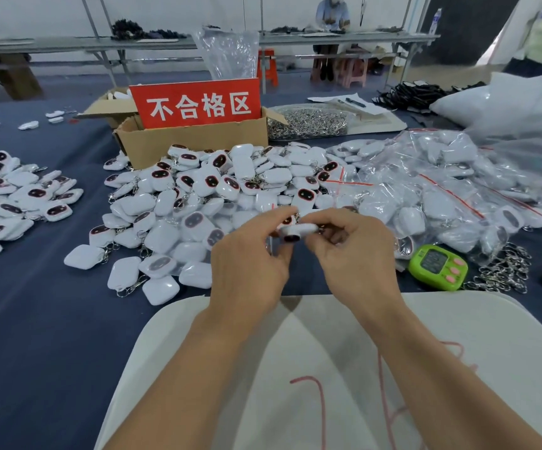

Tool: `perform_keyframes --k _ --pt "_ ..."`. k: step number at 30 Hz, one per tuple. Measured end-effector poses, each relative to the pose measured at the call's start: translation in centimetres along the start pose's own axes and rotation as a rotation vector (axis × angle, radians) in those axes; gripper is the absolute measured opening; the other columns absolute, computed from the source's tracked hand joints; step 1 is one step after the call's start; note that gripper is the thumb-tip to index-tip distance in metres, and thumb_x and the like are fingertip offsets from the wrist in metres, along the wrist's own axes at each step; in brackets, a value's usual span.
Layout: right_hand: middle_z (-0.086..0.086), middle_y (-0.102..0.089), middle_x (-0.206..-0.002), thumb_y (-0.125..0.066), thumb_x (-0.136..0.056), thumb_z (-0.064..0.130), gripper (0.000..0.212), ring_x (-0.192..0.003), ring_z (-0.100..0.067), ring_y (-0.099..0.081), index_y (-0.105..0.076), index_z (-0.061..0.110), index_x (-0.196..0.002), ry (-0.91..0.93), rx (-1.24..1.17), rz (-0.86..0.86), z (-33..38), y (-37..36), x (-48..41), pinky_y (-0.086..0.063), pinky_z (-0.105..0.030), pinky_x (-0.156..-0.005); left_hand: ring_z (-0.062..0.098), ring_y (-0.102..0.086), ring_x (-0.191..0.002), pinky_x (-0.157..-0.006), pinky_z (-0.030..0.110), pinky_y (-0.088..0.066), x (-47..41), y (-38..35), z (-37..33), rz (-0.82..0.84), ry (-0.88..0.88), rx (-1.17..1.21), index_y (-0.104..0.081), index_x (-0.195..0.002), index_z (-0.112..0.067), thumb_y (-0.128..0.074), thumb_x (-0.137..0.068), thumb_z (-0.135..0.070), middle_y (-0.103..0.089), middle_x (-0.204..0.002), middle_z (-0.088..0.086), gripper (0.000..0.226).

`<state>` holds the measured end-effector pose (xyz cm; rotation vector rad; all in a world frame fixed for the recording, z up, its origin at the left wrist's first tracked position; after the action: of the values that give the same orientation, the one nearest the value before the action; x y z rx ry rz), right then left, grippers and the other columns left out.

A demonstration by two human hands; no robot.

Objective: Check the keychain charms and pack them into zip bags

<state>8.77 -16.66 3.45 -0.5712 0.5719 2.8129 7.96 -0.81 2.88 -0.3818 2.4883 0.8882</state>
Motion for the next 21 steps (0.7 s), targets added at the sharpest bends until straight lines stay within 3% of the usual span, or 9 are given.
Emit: perform_keyframes --k 2,4,6,8,10,12,14,18,21 --pt "0.016 -0.072 -0.073 -0.072 -0.084 0.004 0.034 -0.065 -0.003 -0.065 -0.078 0.037 -0.082 -0.124 -0.224 0.033 -0.7 -0.4 -0.1 -0.052 -0.019 -0.067 0.0 -0.063 -0.112 -0.094 0.031 -0.056 0.0 0.1 -0.8 0.027 -0.122 -0.022 -0.064 -0.133 -0.041 -0.073 -0.075 0.004 -0.065 -0.134 -0.022 0.075" --pt "0.006 -0.067 -0.064 -0.067 -0.083 -0.001 0.031 -0.056 -0.011 -0.058 -0.078 0.027 -0.089 -0.279 -0.44 0.07 -1.6 -0.8 0.0 -0.049 -0.022 -0.057 0.002 -0.062 -0.117 -0.096 0.029 -0.055 0.1 0.3 -1.4 -0.007 -0.213 -0.073 -0.069 -0.132 -0.034 -0.076 -0.075 0.003 -0.065 -0.137 -0.017 0.068" --pt "-0.001 -0.066 -0.066 -0.064 -0.084 0.001 0.026 -0.055 -0.014 -0.054 -0.078 0.021 -0.092 -0.363 -0.514 0.1 -2.2 -1.0 0.1 -0.046 -0.023 -0.054 0.003 -0.064 -0.106 -0.089 0.017 -0.05 0.2 0.5 -1.7 -0.05 -0.214 -0.1 -0.074 -0.122 -0.033 -0.078 -0.081 -0.017 -0.072 -0.124 -0.016 0.044" --pt "-0.004 -0.067 -0.068 -0.061 -0.09 0.014 0.017 -0.057 -0.015 -0.054 -0.078 0.016 -0.089 -0.331 -0.458 0.119 -2.1 -0.8 0.0 -0.045 -0.022 -0.054 0.005 -0.063 -0.094 -0.078 0.01 -0.041 0.1 0.3 -1.4 -0.014 -0.123 -0.1 -0.076 -0.112 -0.04 -0.067 -0.086 -0.044 -0.075 -0.102 -0.018 0.027" --pt "-0.006 -0.065 -0.069 -0.056 -0.092 0.025 0.025 -0.058 -0.016 -0.054 -0.075 0.01 -0.085 -0.296 -0.431 0.146 -1.7 -0.8 0.0 -0.042 -0.023 -0.054 0.01 -0.059 -0.076 -0.07 0.022 -0.046 0.0 -0.2 -0.5 0.054 -0.036 -0.102 -0.075 -0.098 -0.038 -0.053 -0.087 -0.059 -0.07 -0.078 -0.013 0.032" --pt "-0.008 -0.065 -0.069 -0.055 -0.095 0.019 0.025 -0.057 -0.019 -0.053 -0.073 0.007 -0.083 -0.306 -0.449 0.199 -1.7 -1.0 0.1 -0.042 -0.024 -0.053 0.015 -0.056 -0.066 -0.065 0.038 -0.047 -0.3 -0.3 -0.1 0.093 -0.012 -0.036 -0.069 -0.083 -0.027 -0.052 -0.091 -0.058 -0.062 -0.065 -0.006 0.036" --pt "-0.008 -0.064 -0.066 -0.058 -0.095 0.01 0.019 -0.054 -0.02 -0.05 -0.07 0.003 -0.082 -0.314 -0.432 0.233 -1.7 -1.0 0.2 -0.041 -0.024 -0.052 0.022 -0.054 -0.065 -0.063 0.045 -0.045 -0.3 -0.5 0.0 0.131 -0.016 0.05 -0.064 -0.077 -0.018 -0.056 -0.095 -0.05 -0.058 -0.061 0.001 0.038" --pt "-0.009 -0.064 -0.062 -0.061 -0.094 0.008 0.024 -0.05 -0.017 -0.048 -0.069 0.013 -0.072 -0.32 -0.401 0.186 -1.8 -0.6 -0.1 -0.04 -0.022 -0.049 0.024 -0.047 -0.064 -0.061 0.042 -0.041 -0.3 -0.6 -0.4 0.148 -0.022 0.099 -0.061 -0.074 -0.012 -0.058 -0.095 -0.044 -0.053 -0.06 0.005 0.038" --pt "-0.008 -0.064 -0.063 -0.061 -0.094 0.005 0.022 -0.052 -0.016 -0.049 -0.07 0.01 -0.074 -0.297 -0.404 0.176 -1.9 -0.7 -0.2 -0.042 -0.019 -0.051 0.023 -0.05 -0.064 -0.06 0.038 -0.04 -0.4 -0.6 -0.4 0.151 -0.03 0.105 -0.067 -0.079 -0.015 -0.057 -0.094 -0.045 -0.055 -0.06 0.002 0.034"
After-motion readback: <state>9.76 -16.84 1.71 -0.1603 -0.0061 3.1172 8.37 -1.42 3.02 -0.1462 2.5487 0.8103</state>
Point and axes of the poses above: each hand's wrist, its own x-axis away from the middle knuckle, its own y-axis out of the back of the hand, z = x × y, the point moved 7 cm from there along -x, towards the middle knuckle
